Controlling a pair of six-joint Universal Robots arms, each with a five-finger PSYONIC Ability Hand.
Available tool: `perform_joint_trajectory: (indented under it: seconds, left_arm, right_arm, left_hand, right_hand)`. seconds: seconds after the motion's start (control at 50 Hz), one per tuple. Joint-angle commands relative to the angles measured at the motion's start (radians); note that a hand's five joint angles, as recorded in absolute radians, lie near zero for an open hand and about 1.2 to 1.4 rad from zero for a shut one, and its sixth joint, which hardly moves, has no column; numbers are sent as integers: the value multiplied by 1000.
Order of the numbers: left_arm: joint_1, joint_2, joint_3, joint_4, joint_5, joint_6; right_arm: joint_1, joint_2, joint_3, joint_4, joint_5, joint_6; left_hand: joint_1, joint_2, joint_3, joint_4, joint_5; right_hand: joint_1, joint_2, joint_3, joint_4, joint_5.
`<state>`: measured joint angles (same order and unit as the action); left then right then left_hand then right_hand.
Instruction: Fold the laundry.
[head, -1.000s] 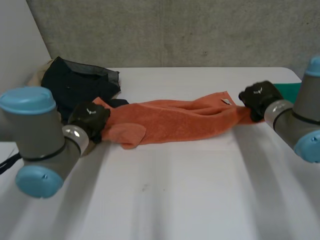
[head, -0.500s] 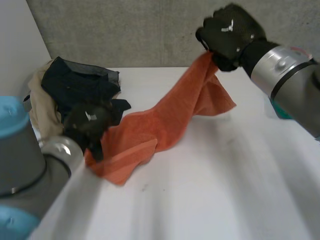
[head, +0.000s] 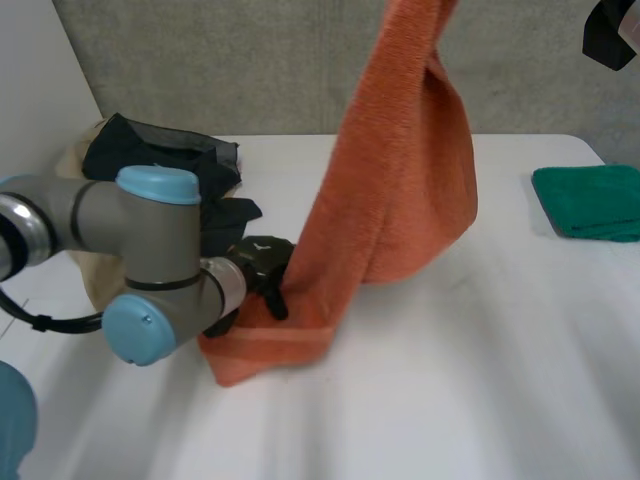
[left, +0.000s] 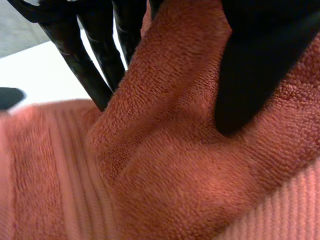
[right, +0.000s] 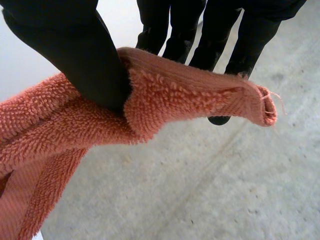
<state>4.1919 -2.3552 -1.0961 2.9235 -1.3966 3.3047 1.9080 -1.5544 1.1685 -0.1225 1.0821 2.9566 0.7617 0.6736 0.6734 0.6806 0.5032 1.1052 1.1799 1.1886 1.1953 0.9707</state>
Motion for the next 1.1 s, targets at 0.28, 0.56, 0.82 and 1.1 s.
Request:
perform_joint_trajectory:
  seconds: [0.28, 0.56, 0.82, 1.1]
  left_arm:
    - [10, 384, -42, 563, -302, 168]
    - [2, 340, -533, 750, -375, 216]
    - [79, 223, -596, 692, -375, 243]
    - [177, 231, -623, 695, -302, 343]
  right_arm:
    - [-130, 332, -191, 122, 239, -177]
    - [-168, 342, 216, 35, 214, -220]
    - [-245, 444, 398, 99, 194, -438]
    - [-279, 438, 399, 144, 191, -419]
  left_hand:
    - [635, 723, 723, 716, 719]
    - [635, 723, 723, 716, 719]
    - [295, 383, 383, 376, 379]
    - [24, 112, 112, 105, 108]
  right_hand:
    - [291, 216, 208, 201, 251]
    - [291, 216, 208, 201, 251]
    - [291, 216, 208, 201, 251]
    - [291, 216, 208, 201, 251]
